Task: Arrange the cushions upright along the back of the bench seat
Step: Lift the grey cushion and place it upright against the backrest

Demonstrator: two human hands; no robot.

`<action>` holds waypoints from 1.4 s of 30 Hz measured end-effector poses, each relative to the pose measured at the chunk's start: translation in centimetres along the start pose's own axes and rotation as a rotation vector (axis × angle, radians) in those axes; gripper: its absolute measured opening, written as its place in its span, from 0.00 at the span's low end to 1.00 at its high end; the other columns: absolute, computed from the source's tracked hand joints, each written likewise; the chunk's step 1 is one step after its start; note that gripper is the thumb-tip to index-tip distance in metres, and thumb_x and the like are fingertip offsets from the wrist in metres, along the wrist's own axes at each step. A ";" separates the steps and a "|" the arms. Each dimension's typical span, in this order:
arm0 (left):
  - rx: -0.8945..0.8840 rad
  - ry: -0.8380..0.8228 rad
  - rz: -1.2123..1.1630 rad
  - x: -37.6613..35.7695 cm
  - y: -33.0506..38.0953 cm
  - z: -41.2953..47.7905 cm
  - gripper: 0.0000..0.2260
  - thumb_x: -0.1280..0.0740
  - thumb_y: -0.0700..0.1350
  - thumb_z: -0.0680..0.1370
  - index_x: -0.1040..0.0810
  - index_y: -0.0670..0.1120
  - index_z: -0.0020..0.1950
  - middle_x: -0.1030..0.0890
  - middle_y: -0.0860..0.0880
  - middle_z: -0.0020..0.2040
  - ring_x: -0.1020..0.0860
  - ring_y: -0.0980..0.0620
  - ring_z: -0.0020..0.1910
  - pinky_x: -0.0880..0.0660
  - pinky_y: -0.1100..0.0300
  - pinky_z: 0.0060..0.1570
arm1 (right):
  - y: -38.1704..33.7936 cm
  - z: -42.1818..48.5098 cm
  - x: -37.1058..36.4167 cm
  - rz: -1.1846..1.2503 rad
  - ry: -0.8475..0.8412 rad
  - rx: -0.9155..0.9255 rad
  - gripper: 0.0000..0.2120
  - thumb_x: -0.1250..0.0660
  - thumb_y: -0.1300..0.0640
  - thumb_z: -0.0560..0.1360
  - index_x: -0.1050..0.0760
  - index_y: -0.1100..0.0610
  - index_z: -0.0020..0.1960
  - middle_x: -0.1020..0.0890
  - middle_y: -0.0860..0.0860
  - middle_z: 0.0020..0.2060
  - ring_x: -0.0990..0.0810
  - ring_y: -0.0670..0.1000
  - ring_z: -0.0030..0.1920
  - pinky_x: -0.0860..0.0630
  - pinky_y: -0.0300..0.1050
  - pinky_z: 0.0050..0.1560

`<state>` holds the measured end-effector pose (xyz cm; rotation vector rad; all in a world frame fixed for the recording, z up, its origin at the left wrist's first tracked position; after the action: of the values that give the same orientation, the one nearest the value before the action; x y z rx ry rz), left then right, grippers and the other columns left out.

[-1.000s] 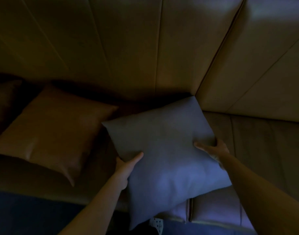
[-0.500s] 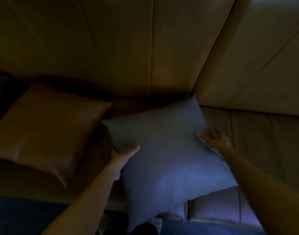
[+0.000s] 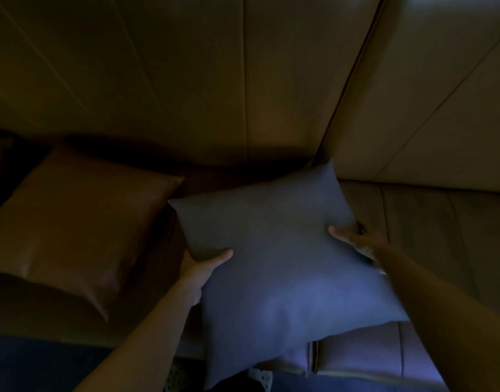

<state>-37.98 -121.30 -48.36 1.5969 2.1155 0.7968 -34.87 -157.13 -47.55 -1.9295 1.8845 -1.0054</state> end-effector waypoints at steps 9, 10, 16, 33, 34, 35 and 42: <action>-0.263 -0.094 0.069 -3.4 7.2 -1.1 0.51 0.17 0.40 0.56 0.37 0.50 0.75 0.25 0.47 0.66 0.25 0.45 0.64 0.26 0.46 0.60 | -1.1 -2.2 3.2 0.219 0.049 0.099 0.64 0.16 0.38 0.40 0.34 0.52 0.72 0.24 0.54 0.65 0.22 0.60 0.61 0.24 0.63 0.61; -0.284 -0.102 0.068 -3.7 8.1 -0.7 0.51 0.17 0.39 0.57 0.38 0.50 0.75 0.25 0.47 0.66 0.26 0.45 0.64 0.26 0.46 0.60 | -1.9 -2.5 3.2 0.238 0.063 0.113 0.64 0.16 0.39 0.40 0.35 0.52 0.73 0.24 0.54 0.66 0.22 0.61 0.61 0.24 0.63 0.61; -0.382 -0.211 0.082 -5.4 14.0 1.5 0.51 0.19 0.38 0.61 0.43 0.55 0.76 0.28 0.49 0.69 0.29 0.43 0.67 0.31 0.39 0.64 | -5.8 -0.9 3.3 0.329 0.111 0.208 0.52 0.17 0.52 0.57 0.40 0.50 0.75 0.28 0.55 0.70 0.25 0.60 0.65 0.25 0.62 0.63; -0.367 -0.162 0.293 -6.5 15.2 2.8 0.47 0.22 0.43 0.67 0.48 0.53 0.78 0.35 0.48 0.75 0.36 0.42 0.73 0.38 0.39 0.67 | -6.4 0.8 2.2 0.279 0.176 0.275 0.54 0.16 0.51 0.53 0.38 0.49 0.74 0.26 0.53 0.68 0.25 0.58 0.66 0.26 0.63 0.63; -0.354 -0.147 0.296 -6.3 15.1 2.6 0.46 0.22 0.44 0.68 0.47 0.53 0.78 0.35 0.48 0.75 0.36 0.42 0.73 0.38 0.39 0.67 | -6.6 0.5 2.2 0.280 0.182 0.259 0.55 0.16 0.50 0.53 0.39 0.49 0.75 0.26 0.53 0.69 0.26 0.59 0.67 0.27 0.63 0.64; -0.336 -0.134 0.299 -6.0 14.9 2.4 0.45 0.23 0.44 0.69 0.47 0.53 0.78 0.35 0.48 0.75 0.36 0.41 0.73 0.38 0.39 0.68 | -6.7 0.2 2.2 0.281 0.189 0.249 0.53 0.17 0.52 0.57 0.40 0.50 0.76 0.27 0.54 0.70 0.27 0.59 0.67 0.28 0.63 0.65; -0.155 -0.147 0.414 -2.3 13.0 -1.6 0.38 0.29 0.47 0.75 0.47 0.50 0.79 0.39 0.44 0.77 0.35 0.39 0.73 0.35 0.39 0.68 | -9.4 -4.9 -0.2 0.083 0.270 0.193 0.37 0.22 0.57 0.66 0.32 0.60 0.71 0.25 0.58 0.66 0.24 0.62 0.63 0.26 0.57 0.63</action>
<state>-28.59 -121.32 -38.96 1.9678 1.6007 0.9113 -30.69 -154.46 -38.23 -1.6621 1.9032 -1.4237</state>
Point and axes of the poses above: each hand's wrist, its own z-axis towards the middle knuckle, its own x-axis out of the back of the hand, y = z × x, the point moved 5 cm from there along z, towards the middle knuckle
